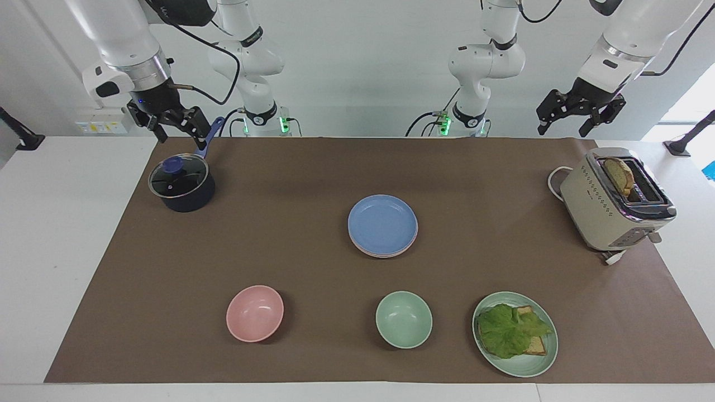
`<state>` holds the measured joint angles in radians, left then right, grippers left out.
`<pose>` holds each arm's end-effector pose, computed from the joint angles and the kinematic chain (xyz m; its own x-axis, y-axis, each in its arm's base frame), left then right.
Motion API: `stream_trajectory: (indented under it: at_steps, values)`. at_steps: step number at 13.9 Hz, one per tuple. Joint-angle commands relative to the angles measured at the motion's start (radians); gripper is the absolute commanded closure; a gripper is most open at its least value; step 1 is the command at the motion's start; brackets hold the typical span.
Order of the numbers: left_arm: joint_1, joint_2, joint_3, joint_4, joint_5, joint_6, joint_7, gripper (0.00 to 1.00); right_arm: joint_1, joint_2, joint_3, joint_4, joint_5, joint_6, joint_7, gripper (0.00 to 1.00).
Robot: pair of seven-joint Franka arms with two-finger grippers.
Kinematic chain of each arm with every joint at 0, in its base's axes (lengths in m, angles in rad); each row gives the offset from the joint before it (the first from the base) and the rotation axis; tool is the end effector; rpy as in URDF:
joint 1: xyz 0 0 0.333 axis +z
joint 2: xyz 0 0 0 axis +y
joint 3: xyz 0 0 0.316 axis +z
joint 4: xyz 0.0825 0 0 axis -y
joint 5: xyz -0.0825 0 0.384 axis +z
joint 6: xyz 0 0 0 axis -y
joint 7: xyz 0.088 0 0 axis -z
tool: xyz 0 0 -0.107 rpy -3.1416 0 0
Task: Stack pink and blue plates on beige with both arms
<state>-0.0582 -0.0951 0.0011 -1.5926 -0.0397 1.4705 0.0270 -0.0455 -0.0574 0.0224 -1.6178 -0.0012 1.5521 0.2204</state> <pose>0.5130 -0.0339 0.6566 0.9958 -0.0879 -0.0258 -0.0868 -0.9954 0.0404 0.5343 -0.0121 0.6320 0.9705 -0.2412 -0.0076 -0.2411 -0.9705 0.0042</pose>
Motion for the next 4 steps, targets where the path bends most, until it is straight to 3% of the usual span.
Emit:
stream_trajectory:
  at_steps: [1, 4]
  values:
    - [0.011, -0.018, -0.006, -0.012, 0.011, -0.012, 0.004, 0.00, -0.005, 0.008, 0.005, 0.016, -0.005, -0.006, -0.023, 0.00]
    - [0.009, -0.018, -0.006, -0.012, 0.011, -0.013, 0.002, 0.00, -0.005, 0.007, 0.005, 0.013, -0.005, -0.006, -0.026, 0.00]
